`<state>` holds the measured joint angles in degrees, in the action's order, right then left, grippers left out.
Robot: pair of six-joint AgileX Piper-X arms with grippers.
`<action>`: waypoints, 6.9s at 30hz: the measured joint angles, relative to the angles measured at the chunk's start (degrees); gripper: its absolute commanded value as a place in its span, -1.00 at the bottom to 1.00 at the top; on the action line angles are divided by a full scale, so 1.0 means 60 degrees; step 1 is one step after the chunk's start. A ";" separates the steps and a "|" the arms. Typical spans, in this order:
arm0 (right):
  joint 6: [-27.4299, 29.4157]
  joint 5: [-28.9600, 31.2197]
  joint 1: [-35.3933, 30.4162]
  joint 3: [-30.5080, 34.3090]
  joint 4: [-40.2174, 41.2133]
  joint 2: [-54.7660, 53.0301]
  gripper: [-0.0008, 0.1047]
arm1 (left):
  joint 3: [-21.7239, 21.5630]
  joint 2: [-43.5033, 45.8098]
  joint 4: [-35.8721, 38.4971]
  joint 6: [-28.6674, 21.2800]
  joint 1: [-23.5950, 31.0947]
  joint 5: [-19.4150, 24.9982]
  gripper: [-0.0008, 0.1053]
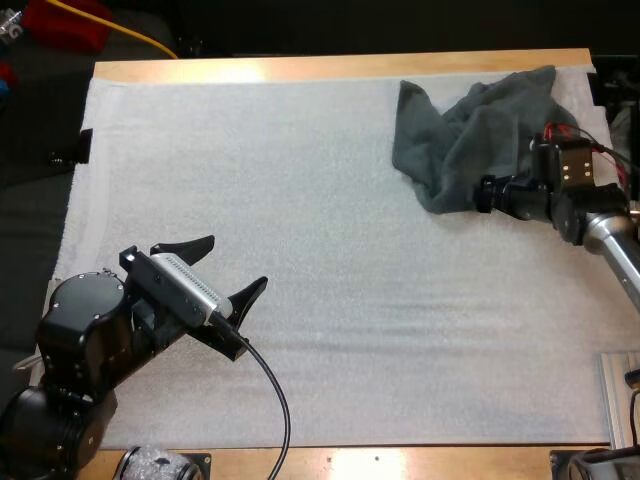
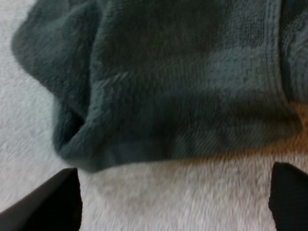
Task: Pick towel from pile, fold and stack
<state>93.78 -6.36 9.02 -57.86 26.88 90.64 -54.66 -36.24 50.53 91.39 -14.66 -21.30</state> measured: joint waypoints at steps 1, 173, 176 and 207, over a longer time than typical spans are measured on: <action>-0.0014 0.0014 -0.0045 0.0000 -0.0095 0.0130 0.47 | 0.0000 0.0000 0.0000 0.0000 0.0000 0.0000 0.34; -0.1106 0.1461 0.4902 0.0256 0.5290 -0.1426 -0.97 | 0.2251 -0.8004 -0.2416 0.1265 0.0000 -0.2517 0.34; -0.1106 0.1461 0.4902 0.0256 0.5290 -0.1426 -0.97 | 0.2251 -0.8464 -0.2664 0.1265 0.0000 -0.2857 0.34; -0.1106 0.1461 0.4902 0.0256 0.5290 -0.1426 -0.92 | 0.2239 -0.9453 -0.3059 0.1421 0.0000 -0.4814 -0.79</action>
<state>87.14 2.41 38.43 -56.32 58.62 82.08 -41.22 -92.96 32.18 99.92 -14.66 -50.18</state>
